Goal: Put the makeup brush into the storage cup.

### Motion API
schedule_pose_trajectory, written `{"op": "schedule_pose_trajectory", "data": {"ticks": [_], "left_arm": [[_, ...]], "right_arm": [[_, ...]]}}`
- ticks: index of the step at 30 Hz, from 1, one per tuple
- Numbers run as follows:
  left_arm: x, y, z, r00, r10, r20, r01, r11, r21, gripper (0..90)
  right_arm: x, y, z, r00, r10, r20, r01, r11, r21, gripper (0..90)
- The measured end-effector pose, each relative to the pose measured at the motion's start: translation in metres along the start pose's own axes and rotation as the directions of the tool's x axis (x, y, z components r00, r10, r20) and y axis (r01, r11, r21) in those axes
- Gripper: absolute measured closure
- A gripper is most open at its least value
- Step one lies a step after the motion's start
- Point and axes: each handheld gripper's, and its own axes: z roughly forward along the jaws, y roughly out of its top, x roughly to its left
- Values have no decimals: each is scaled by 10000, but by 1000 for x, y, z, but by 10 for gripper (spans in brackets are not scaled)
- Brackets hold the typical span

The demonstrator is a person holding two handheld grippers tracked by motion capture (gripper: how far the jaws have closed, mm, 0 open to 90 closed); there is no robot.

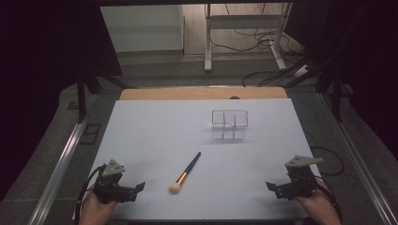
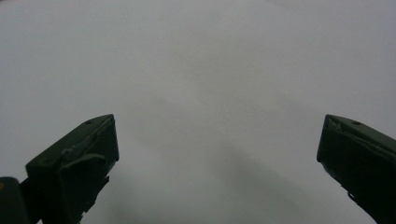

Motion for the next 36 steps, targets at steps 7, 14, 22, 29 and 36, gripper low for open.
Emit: {"op": "schedule_pose_trajectory", "data": {"ticks": [7,14,22,29,36], "left_arm": [[-1,1,0,9997,-171,152,169,9998,103,0],[-1,1,0,9999,-141,7,140,9998,144,0],[0,3,1,9992,-387,5,387,9990,231,0],[-2,6,-1,9997,-239,-78,240,9995,206,0],[-7,14,3,10000,33,4,-33,9995,305,0]], "right_arm": [[0,0,0,10000,61,-2,-61,10000,-10,0],[0,1,1,10000,-17,-74,17,10000,51,0],[1,0,1,10000,-32,-63,33,9999,156,0],[2,1,3,9997,-217,-79,219,9994,277,0],[2,1,4,9995,-298,-77,301,9989,357,0]]}}
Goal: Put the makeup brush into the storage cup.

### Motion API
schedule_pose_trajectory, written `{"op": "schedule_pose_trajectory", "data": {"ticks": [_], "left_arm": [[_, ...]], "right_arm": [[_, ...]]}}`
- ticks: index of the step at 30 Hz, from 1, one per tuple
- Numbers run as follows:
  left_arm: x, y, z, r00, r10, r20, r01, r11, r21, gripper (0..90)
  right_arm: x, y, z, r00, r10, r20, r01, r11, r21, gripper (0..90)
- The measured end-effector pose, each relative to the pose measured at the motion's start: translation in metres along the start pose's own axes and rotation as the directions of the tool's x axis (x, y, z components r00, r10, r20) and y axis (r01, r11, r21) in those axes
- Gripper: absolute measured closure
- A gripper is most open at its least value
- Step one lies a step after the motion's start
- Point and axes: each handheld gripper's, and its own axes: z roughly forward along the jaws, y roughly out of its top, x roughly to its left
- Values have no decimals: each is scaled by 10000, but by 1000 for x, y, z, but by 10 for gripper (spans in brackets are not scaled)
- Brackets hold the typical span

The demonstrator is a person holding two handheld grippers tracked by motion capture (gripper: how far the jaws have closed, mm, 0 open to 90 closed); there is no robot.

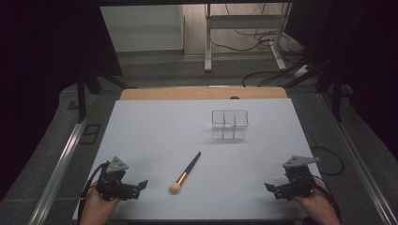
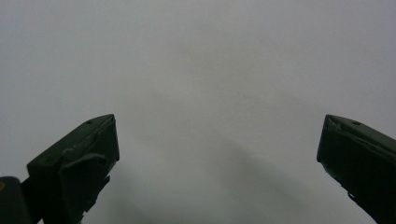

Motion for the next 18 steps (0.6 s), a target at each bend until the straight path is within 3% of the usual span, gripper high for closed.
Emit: {"op": "schedule_pose_trajectory", "data": {"ticks": [5,18], "left_arm": [[-1,3,1,9995,-161,280,161,9999,12,1],[-4,9,5,9993,51,379,-56,9999,122,6]], "right_arm": [[2,0,2,9998,-183,8,183,9997,148,0],[4,2,3,9995,-318,22,318,9994,107,0]]}}
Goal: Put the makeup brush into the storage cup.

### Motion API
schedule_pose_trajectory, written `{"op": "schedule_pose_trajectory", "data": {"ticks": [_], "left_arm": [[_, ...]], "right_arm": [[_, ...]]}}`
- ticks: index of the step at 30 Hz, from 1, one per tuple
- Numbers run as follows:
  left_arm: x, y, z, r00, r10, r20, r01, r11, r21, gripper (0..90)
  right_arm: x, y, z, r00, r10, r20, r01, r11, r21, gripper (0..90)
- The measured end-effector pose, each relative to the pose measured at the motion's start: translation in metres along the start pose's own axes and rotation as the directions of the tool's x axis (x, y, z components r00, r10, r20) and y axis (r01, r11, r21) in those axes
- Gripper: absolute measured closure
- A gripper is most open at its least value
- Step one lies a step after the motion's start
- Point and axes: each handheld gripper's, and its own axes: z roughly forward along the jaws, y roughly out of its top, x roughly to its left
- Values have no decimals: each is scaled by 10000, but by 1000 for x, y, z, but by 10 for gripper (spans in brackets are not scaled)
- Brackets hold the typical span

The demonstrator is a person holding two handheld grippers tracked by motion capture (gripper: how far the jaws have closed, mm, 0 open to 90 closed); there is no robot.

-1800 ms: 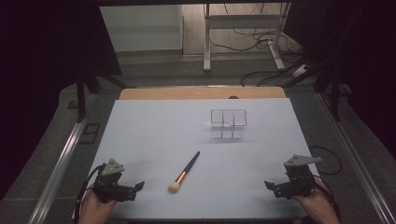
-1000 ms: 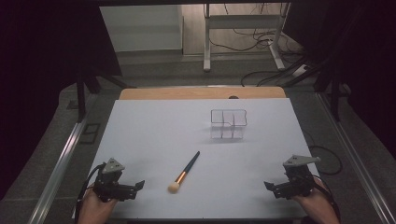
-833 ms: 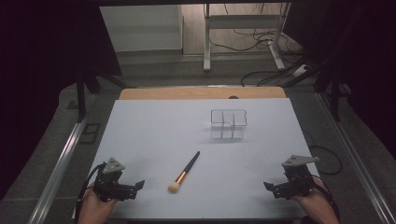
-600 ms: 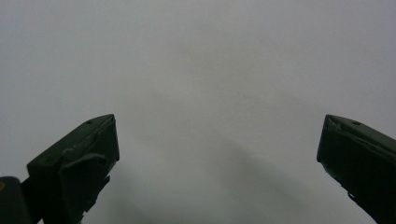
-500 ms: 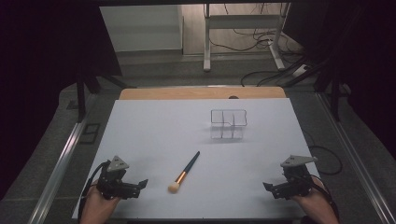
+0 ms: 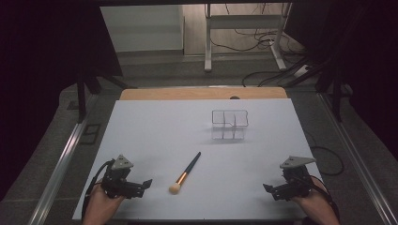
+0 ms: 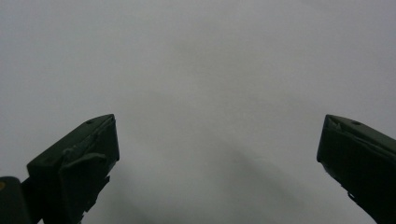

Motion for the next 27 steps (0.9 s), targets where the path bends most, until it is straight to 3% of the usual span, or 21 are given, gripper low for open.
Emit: {"op": "schedule_pose_trajectory", "data": {"ticks": [11,27], "left_arm": [[-2,11,5,9993,317,203,-317,9995,-37,8],[-4,24,13,9973,702,211,-713,9957,586,11]], "right_arm": [[0,0,-1,10000,12,61,-11,10000,-26,0],[-1,1,0,9999,12,120,-12,10000,-50,0]]}}
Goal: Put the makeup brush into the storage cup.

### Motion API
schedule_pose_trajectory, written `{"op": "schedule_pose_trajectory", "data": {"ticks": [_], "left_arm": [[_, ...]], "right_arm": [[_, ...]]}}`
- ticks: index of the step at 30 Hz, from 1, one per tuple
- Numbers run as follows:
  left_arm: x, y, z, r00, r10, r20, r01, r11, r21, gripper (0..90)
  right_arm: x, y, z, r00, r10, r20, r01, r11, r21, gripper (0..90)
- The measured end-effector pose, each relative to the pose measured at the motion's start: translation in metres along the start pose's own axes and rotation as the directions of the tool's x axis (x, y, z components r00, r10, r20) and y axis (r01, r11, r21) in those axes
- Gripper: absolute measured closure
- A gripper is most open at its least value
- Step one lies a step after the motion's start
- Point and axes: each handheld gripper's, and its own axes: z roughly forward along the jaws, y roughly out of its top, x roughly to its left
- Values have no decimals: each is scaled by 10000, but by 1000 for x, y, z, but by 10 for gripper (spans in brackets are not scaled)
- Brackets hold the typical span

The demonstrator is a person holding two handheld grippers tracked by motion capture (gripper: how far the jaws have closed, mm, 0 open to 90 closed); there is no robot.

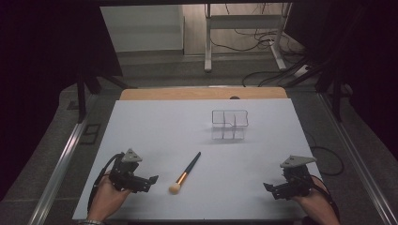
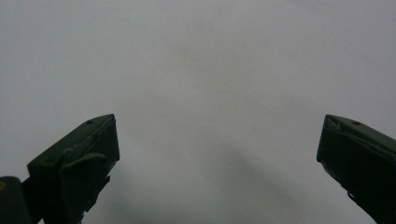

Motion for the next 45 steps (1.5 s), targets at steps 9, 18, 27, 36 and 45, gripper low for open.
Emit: {"op": "schedule_pose_trajectory", "data": {"ticks": [9,18,27,36,45], "left_arm": [[-4,13,7,9989,462,7,-462,9985,309,11],[-6,22,13,9979,593,262,-607,9966,550,10],[-11,34,20,9955,890,325,-911,9933,707,11],[-17,43,28,9927,1153,362,-1182,9887,922,11],[-23,52,36,9902,1334,417,-1372,9847,1077,11]], "right_arm": [[0,1,0,10000,-17,15,17,10000,-18,0],[-1,1,-1,10000,17,70,-16,9999,-118,0],[-1,1,-1,10000,8,80,-7,9999,-142,0],[0,1,-1,10000,18,88,-17,9999,-104,0],[0,1,0,9999,-44,94,45,9999,-93,0]]}}
